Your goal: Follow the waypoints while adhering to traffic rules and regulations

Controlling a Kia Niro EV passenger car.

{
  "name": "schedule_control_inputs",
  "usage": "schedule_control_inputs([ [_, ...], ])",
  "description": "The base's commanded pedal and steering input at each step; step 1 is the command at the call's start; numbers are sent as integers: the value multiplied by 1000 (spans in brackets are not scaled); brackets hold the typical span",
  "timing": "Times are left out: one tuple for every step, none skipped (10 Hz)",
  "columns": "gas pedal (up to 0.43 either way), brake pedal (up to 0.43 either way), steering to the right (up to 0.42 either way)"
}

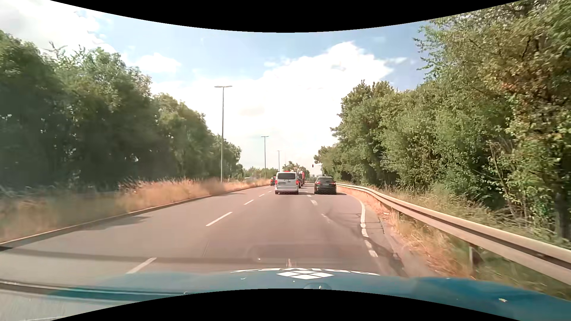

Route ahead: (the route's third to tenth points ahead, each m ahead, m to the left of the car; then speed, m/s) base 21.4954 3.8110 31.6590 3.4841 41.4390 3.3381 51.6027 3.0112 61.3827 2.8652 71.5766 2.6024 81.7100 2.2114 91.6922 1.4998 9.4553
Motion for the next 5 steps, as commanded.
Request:
schedule_control_inputs([
  [209,0,54],
  [209,0,54],
  [209,0,54],
  [209,0,54],
  [209,0,54],
])
